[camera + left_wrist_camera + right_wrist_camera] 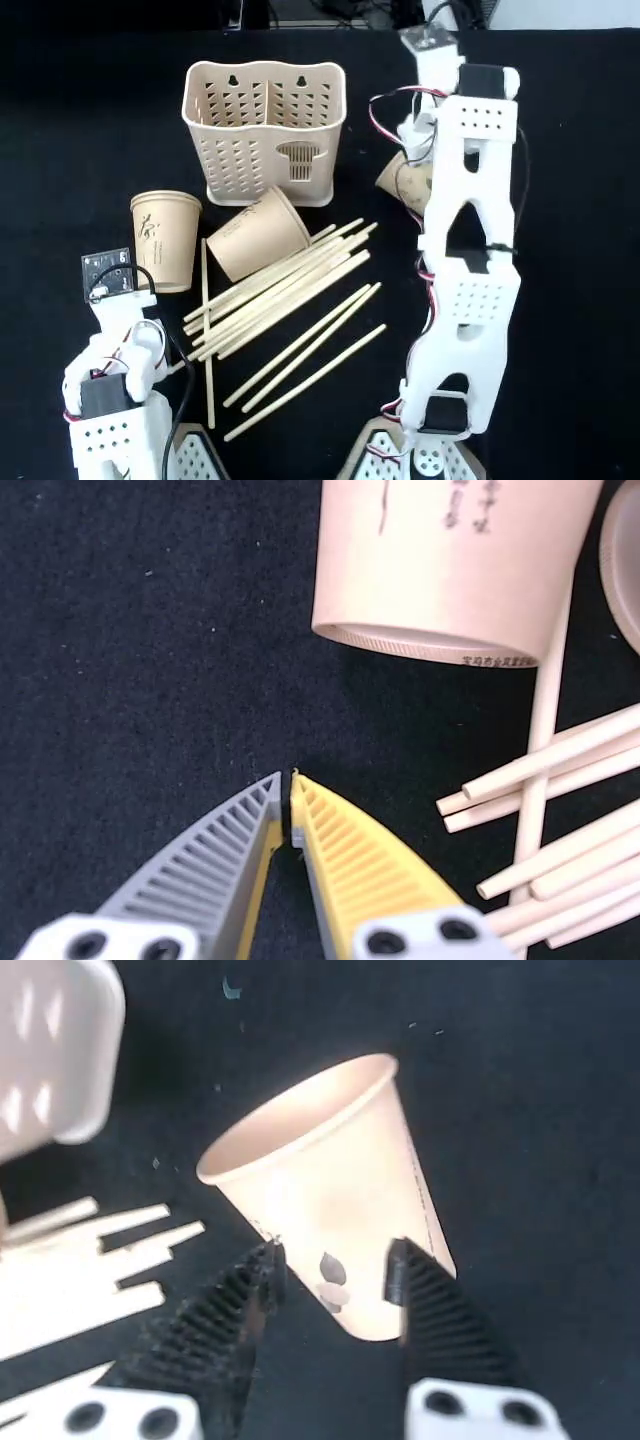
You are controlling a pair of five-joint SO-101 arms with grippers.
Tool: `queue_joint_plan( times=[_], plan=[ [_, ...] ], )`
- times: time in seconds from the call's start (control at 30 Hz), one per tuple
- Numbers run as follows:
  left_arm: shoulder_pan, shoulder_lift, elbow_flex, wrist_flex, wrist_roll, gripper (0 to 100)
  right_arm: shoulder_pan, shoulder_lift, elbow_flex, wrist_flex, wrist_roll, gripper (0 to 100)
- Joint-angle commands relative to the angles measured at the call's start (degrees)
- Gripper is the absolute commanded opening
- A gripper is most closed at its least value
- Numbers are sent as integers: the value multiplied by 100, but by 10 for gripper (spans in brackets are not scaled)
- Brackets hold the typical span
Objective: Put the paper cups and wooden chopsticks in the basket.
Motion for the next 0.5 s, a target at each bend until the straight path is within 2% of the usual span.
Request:
queue_joint_plan(
  times=[0.0, 0.1, 0.3, 0.47],
  plan=[
    [-48, 0, 92, 26, 0, 33, -62, -365, -295, -264, -1046, 303],
    [-48, 0, 92, 26, 0, 33, -273, -154, -268, -484, -1503, 353],
    [-48, 0, 92, 26, 0, 33, -721, 356, -312, -1196, -1574, 353],
    [-48, 0, 92, 26, 0, 33, -747, 576, -312, -1714, -1565, 353]
  ],
)
